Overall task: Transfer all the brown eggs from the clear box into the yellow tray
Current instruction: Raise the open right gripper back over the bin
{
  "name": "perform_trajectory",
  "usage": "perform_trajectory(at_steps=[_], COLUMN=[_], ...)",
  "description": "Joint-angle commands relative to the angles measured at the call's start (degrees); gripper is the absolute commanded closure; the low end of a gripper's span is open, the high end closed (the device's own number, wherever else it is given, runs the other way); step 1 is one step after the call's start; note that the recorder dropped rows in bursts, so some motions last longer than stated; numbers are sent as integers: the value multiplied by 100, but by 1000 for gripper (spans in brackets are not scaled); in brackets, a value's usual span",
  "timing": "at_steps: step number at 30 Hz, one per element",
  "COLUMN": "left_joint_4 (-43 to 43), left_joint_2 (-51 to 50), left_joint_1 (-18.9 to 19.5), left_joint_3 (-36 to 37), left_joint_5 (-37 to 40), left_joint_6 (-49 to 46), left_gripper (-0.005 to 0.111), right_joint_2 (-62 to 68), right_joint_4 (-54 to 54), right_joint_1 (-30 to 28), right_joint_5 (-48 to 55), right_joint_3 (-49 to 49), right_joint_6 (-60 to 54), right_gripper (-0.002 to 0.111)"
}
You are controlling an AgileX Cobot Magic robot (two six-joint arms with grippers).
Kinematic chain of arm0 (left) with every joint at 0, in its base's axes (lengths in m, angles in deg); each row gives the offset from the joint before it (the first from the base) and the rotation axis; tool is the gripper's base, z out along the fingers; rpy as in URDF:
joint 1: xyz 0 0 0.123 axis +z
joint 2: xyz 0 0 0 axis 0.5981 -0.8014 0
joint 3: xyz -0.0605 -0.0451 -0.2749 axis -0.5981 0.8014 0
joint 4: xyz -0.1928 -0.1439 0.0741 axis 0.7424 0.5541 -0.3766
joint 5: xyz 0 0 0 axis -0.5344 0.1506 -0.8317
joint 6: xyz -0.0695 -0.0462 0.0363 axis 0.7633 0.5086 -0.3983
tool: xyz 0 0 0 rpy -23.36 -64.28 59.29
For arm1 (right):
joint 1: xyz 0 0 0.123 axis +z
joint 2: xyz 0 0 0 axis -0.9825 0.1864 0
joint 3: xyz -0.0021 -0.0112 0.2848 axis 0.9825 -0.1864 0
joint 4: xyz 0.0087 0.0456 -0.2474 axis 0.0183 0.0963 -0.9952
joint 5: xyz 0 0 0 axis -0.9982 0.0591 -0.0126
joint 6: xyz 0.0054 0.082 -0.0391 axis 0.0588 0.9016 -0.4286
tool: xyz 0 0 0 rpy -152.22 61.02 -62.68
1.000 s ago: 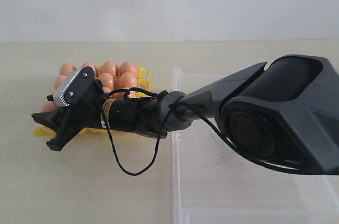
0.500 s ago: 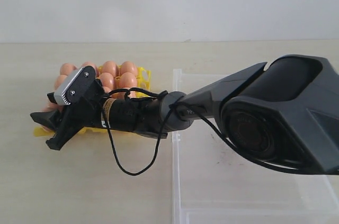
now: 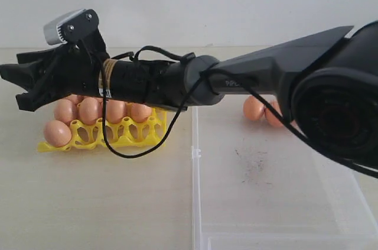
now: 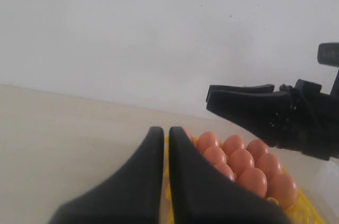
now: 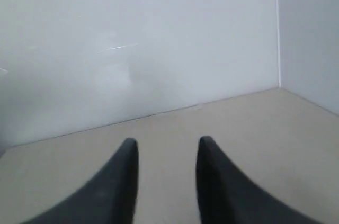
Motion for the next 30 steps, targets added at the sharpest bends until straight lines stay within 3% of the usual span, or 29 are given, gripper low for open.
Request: perform_trajectory(at_steps=[1, 5, 9, 17, 21, 27, 30], left_joint_4=[3, 3, 3, 3, 3, 3, 3], left_joint_2=[-20, -20, -20, -20, -20, -20, -20], left_joint_1=[-22, -22, -22, -22, -22, -22, -22], left_joint_3=[-21, -21, -21, -21, -21, -21, -21], left_joint_5=[-32, -32, -32, -32, -32, -32, -32], left_joint_6=[7, 7, 7, 7, 7, 7, 7], left_gripper=[103, 103, 103, 103, 103, 103, 103], right_joint_2=[-464, -912, -1311, -2228, -2715, -2968, -2968], right_joint_4=[-1215, -2901, -5152, -5152, -4792, -2009, -478], right_joint_1=[-58, -73, -73, -126, -126, -188, -442], right_joint_5=[346, 1816, 3213, 5536, 7401, 10580, 11102], right_joint_3=[15, 15, -1, -1065, -1823, -2198, -2185], right_joint_6=[379, 1462, 3871, 4221, 3237, -642, -2054], right_gripper=[108, 109, 109, 109, 109, 109, 109])
